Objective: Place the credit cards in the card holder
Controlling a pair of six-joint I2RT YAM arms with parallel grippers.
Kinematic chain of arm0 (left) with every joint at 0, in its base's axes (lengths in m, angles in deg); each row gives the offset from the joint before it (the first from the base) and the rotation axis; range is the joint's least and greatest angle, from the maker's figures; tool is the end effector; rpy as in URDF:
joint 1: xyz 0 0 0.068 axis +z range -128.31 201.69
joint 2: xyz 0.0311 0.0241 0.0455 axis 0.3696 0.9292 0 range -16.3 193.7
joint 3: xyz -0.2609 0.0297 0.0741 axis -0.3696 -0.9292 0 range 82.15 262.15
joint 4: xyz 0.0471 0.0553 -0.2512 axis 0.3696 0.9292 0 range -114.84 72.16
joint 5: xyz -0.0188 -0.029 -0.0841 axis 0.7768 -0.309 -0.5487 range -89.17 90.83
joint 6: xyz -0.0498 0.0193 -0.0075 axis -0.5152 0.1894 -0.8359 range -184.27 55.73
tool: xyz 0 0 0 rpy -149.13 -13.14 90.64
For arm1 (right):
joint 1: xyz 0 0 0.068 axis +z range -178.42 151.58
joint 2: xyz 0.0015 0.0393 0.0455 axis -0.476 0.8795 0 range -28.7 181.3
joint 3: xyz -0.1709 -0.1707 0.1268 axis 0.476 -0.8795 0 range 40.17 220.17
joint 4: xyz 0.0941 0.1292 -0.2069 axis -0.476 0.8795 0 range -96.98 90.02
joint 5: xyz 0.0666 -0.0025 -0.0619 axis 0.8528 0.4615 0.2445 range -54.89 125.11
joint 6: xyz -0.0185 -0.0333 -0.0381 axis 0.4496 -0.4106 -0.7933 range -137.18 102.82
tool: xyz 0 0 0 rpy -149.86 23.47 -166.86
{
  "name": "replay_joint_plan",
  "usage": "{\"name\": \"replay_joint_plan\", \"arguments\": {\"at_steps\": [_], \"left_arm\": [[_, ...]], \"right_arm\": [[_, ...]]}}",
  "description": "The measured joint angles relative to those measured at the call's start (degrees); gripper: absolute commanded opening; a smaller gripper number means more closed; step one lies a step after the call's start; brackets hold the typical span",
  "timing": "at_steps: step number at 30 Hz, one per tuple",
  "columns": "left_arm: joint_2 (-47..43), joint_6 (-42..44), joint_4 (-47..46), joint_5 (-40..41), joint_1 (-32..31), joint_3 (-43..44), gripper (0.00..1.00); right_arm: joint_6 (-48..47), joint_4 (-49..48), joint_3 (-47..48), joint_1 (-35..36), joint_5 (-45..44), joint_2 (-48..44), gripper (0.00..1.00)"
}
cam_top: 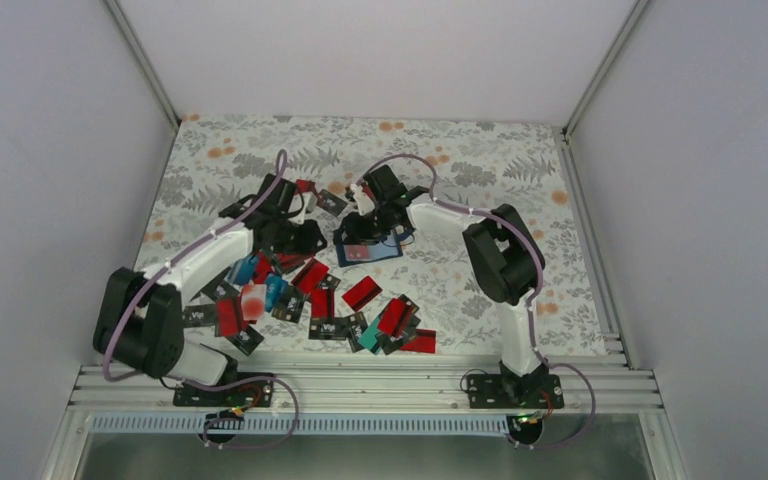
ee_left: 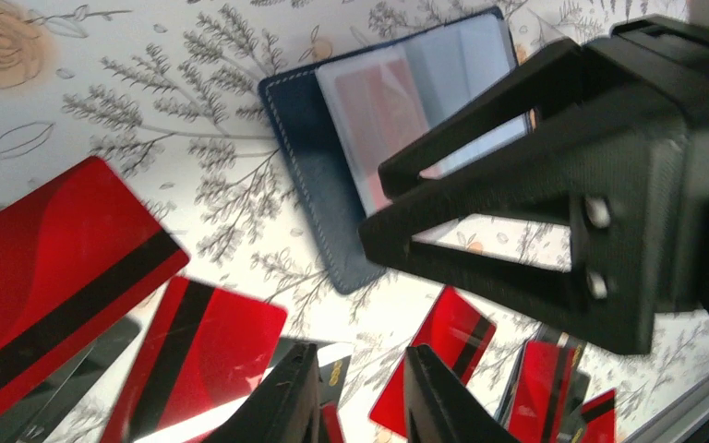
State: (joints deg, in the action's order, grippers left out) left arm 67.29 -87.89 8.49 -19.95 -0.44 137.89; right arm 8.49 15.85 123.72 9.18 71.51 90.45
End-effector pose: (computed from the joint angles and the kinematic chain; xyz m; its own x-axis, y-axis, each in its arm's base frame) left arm 0.2610 -0.1198 0.2204 -0.9481 -0.0187 -0.3173 0.1428 0.8667 -0.4779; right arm 0.3330 0.2831 0.1627 -0.9278 -0.2744 -0.2528 -0.3720 0.6291 0.6825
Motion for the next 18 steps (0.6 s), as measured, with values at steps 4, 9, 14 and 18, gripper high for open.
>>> {"name": "replay_joint_plan", "arguments": {"at_steps": [4, 9, 14, 18], "left_arm": [[-5.5, -0.4, 2.1, 2.2, -0.3, -3.6, 0.38], [-13.3, -1.6, 5.4, 4.5, -2.8, -8.0, 0.44], [-19.7, -3.7, 6.2, 5.1, -7.2, -12.4, 0.46], [-23.4, -5.5, 6.2, 5.3, -11.6, -15.8, 0.5]], "right_arm": [[-0.2, 0.7, 0.0, 0.1, -0.5, -0.2, 0.4], [-0.3, 1.2, -2.4, 0.1, -2.6, -3.6, 0.41], [-0.2, 1.0, -10.6, 0.1, -6.2, -13.6, 0.42], [0.5, 0.7, -19.2, 0.2, -8.5, -22.3, 0.45]]}}
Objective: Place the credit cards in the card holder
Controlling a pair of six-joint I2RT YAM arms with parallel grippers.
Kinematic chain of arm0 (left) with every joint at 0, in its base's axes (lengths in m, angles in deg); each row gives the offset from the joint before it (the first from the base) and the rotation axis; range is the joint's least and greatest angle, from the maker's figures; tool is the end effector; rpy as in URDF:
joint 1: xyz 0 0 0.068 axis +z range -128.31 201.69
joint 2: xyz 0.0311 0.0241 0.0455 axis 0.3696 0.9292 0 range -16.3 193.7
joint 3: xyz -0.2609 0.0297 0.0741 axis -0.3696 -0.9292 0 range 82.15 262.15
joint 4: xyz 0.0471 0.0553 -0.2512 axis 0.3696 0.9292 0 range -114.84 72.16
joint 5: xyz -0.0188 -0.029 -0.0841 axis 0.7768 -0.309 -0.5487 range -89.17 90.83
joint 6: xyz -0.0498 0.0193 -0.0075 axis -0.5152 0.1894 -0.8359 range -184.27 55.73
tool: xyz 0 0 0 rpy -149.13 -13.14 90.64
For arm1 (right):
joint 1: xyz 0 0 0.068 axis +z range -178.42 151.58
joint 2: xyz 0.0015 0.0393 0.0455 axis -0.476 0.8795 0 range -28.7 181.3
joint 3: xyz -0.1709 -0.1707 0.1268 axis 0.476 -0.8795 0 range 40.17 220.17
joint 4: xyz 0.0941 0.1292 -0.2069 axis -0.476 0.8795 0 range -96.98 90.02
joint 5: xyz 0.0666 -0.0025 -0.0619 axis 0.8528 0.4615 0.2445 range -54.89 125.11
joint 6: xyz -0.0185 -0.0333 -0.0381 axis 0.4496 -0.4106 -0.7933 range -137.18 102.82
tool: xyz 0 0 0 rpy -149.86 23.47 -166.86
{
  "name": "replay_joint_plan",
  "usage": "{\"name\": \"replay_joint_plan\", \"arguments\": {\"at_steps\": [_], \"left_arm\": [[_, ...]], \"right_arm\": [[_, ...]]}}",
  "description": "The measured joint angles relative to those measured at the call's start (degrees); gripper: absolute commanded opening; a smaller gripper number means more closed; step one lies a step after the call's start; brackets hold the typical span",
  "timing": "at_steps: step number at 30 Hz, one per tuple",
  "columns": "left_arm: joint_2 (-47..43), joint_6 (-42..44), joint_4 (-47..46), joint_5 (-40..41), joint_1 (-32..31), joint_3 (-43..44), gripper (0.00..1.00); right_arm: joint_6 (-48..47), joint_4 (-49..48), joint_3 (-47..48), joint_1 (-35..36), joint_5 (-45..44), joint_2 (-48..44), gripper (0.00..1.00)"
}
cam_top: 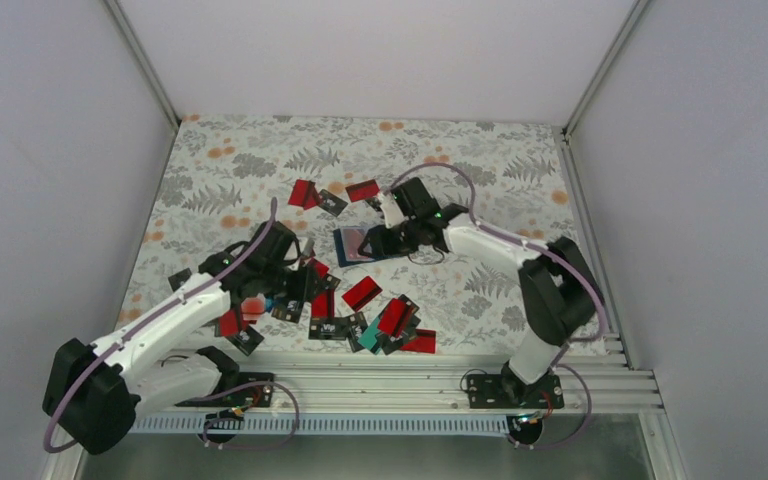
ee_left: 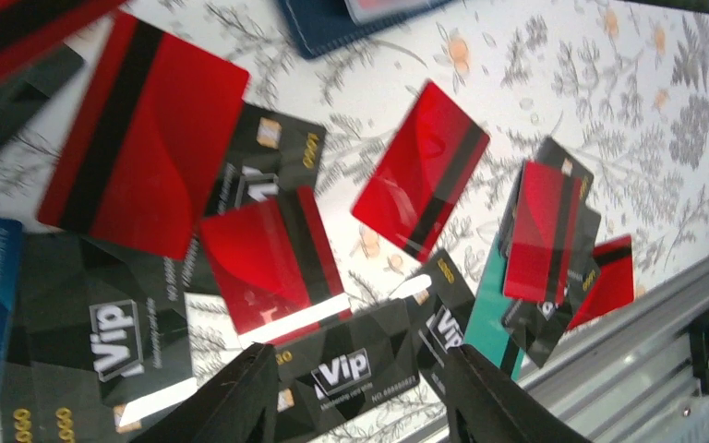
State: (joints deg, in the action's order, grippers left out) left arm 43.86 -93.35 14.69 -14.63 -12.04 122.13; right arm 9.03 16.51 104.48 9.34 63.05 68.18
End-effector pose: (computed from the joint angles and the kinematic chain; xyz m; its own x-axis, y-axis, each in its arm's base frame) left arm 0.1560 -0.1156 0.2207 -0.9420 0.0658 -0.3291 0.2166 0.8683 -0.4463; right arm 0.2660 0.2271 0.2068 -0.9187 -0.2181 -0.3291 -0.3812 0.7073 0.5954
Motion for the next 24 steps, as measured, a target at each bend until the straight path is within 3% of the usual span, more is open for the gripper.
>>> {"name": "replay_joint_plan", "arguments": {"at_steps": [10, 17, 24], "left_arm": [[0.8, -6.0, -4.9, 3.6, -15.5, -1.0, 0.51], [16.1, -5.8, -12.2, 6.3, -25.9, 4.7, 0.51], [30.2, -3.9, -17.5, 6.5, -27.3, 12.9, 0.57]], "right_arm": [[4.1, 0.4, -21.8, 0.6, -4.3, -18.1, 0.5], [9.0, 2.7, -32.2, 0.7, -5.6, -28.3, 0.54], [13.7, 3.5, -37.1, 0.8, -5.7, -32.5, 0.55]]}}
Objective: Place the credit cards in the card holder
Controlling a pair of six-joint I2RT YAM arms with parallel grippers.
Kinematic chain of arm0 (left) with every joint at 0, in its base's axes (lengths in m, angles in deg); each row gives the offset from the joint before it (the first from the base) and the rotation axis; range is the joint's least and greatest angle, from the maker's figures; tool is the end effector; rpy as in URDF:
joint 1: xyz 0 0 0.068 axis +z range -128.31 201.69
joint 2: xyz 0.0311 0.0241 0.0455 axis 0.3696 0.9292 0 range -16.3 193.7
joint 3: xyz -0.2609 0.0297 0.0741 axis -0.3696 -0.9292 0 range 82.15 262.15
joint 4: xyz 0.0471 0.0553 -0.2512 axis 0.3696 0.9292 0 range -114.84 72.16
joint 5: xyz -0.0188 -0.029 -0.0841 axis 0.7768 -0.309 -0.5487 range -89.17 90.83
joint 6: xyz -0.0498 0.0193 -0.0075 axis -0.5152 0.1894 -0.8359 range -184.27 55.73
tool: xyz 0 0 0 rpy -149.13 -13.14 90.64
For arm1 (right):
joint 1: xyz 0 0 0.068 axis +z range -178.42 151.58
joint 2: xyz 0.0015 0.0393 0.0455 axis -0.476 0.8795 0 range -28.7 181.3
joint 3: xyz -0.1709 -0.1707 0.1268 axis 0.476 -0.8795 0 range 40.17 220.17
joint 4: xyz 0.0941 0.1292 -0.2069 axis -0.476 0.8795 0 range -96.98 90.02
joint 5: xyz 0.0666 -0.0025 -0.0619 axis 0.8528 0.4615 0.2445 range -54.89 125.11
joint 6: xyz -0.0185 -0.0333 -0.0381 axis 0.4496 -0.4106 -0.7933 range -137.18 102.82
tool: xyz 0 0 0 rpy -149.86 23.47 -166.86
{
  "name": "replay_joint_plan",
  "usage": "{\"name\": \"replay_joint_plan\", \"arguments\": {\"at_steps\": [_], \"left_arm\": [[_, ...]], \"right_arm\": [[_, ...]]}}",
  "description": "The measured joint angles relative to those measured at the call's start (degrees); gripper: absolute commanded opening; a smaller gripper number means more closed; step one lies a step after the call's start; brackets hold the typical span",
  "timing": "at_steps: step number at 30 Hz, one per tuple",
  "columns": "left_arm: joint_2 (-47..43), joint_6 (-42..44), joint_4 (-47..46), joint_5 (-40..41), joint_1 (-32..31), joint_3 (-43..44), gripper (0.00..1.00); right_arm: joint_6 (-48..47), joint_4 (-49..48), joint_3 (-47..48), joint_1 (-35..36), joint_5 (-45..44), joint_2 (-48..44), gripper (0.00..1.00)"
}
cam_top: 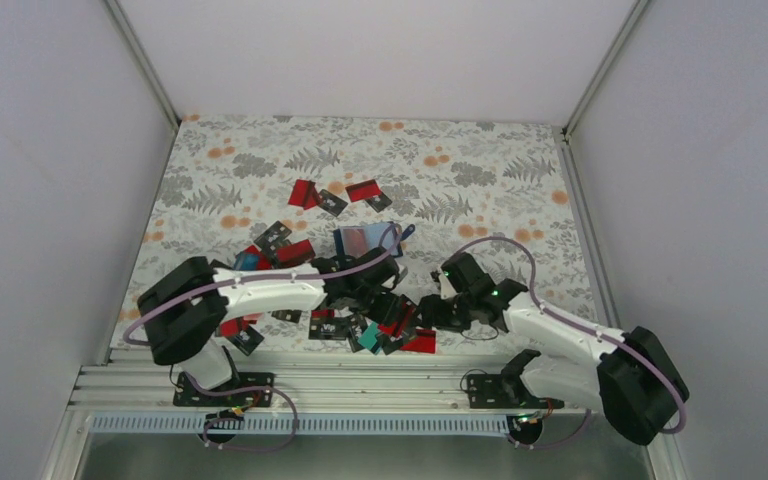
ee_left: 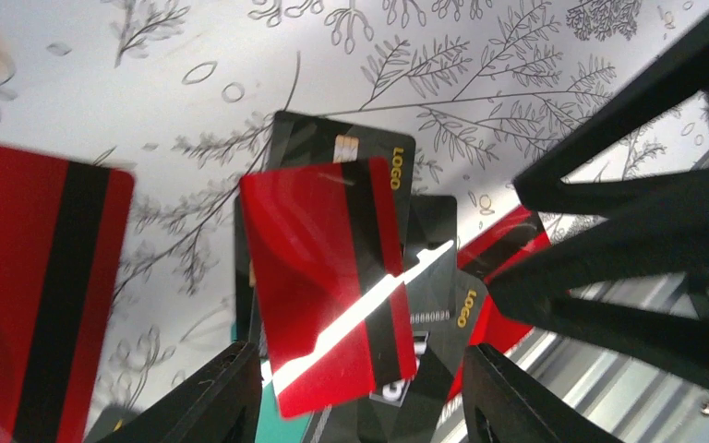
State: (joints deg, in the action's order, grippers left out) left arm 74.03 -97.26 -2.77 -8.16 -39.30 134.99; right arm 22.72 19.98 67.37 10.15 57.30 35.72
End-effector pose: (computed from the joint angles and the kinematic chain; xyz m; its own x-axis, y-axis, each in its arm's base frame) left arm 0.1444 -0.2718 0.1818 -0.8419 0.4093 -0.3518 0.5292 0.7542 -0.3889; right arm 0.1355 0.1253 0.1549 -0.9927 -0.0320 -0.1159 -0.0900 0.8367 0.5402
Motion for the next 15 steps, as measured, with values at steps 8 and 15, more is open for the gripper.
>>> {"name": "replay_joint_plan", "arguments": {"at_steps": [8, 15], "left_arm": [[8.0, 2.4, -0.6, -0.7, -0.5, 3.6, 0.57], [10.5, 3.0, -2.9, -2.0, -1.6, 3.7, 0.56]], "right_arm": [[2.7, 6.0, -3.2, 0.0, -0.4, -8.0, 0.56], [2.7, 12.7, -5.1, 0.0, 0.2, -11.1, 0.55]]}}
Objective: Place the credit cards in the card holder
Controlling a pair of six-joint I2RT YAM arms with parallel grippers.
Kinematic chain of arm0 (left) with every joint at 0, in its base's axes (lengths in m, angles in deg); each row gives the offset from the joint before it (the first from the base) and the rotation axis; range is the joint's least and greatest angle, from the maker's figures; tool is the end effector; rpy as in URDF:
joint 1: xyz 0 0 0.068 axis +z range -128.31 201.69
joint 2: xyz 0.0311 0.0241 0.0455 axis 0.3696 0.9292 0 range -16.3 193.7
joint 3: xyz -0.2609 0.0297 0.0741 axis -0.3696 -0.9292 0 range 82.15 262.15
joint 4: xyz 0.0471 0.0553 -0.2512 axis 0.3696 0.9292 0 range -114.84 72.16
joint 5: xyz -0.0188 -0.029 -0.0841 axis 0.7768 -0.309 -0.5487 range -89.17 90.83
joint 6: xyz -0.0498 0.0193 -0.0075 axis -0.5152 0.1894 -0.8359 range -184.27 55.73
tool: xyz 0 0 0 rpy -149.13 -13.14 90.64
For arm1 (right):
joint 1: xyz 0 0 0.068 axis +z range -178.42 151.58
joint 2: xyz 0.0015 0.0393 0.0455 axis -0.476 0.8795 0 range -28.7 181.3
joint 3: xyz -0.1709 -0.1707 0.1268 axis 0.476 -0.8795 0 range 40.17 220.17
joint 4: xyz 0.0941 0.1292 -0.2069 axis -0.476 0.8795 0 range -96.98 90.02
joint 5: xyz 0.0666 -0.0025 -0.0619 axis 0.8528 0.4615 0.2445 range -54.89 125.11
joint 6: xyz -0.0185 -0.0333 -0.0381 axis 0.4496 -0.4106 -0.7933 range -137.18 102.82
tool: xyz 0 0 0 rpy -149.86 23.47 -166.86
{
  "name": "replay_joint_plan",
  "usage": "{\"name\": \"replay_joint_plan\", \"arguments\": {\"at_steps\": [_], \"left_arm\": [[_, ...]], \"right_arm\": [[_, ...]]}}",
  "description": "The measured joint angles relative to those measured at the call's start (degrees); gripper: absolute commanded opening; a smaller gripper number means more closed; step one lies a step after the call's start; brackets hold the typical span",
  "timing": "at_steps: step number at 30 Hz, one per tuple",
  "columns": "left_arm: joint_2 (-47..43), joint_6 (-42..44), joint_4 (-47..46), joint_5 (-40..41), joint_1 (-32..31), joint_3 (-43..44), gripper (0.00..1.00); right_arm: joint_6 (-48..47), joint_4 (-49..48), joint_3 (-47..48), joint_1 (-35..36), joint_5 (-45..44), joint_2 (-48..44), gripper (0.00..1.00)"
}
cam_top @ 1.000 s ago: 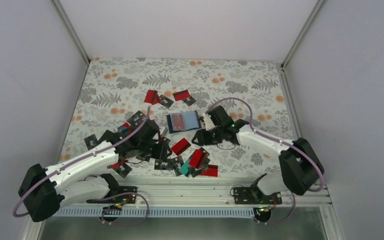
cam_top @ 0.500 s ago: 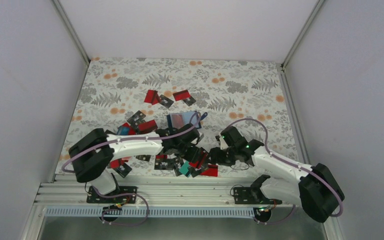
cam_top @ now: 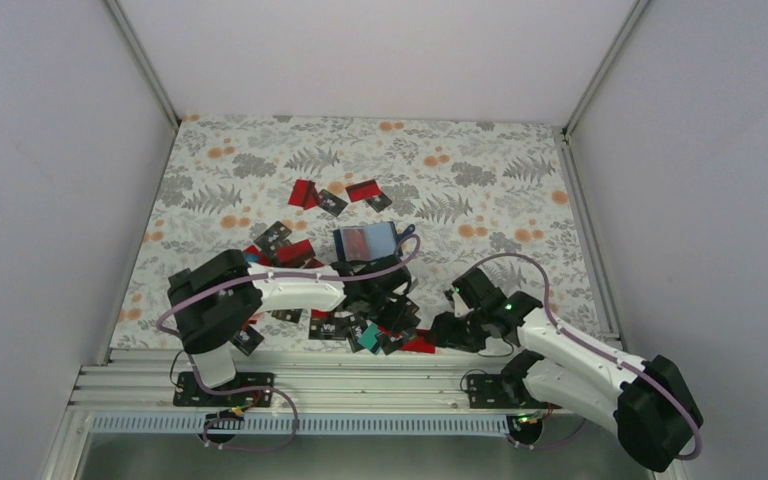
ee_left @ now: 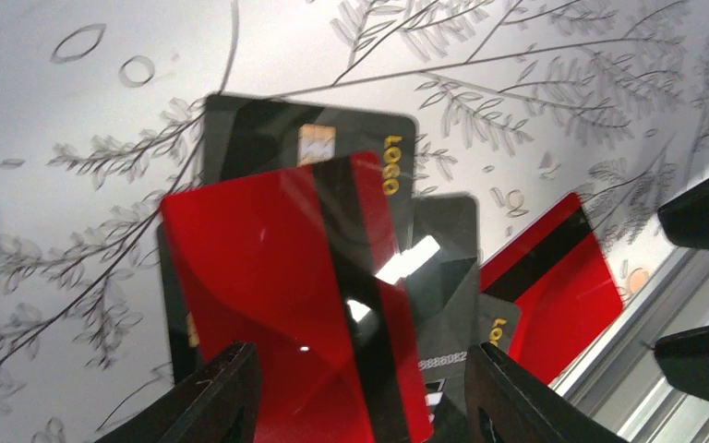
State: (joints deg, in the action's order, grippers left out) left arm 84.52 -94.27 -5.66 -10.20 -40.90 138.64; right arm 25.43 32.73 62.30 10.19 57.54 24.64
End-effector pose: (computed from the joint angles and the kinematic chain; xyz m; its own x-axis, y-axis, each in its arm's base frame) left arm 0.1483 -0.3008 0.1470 -0.8121 0.5001 -0.3008 0.5827 0.7229 -0.3713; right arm 0.0994 0.0967 0.1486 -1.0000 0.0023 0.0037 0.0038 0.8736 0.4867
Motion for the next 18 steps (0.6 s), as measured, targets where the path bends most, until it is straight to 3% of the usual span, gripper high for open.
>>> {"name": "replay_joint_plan", "arguments": {"at_steps": [10, 18], "left_arm": [[0.5, 0.0, -1.9, -0.4, -1.7, 0.0, 0.56], [0.9, -0.1, -2.9, -1.0, -2.1, 0.1, 0.54]], "right_arm": [[0.6, -1.4, -4.4, 0.1, 7.0, -0.4, 0.53], [0.4, -1.1, -6.1, 0.1, 7.8, 1.6, 0.53]]}}
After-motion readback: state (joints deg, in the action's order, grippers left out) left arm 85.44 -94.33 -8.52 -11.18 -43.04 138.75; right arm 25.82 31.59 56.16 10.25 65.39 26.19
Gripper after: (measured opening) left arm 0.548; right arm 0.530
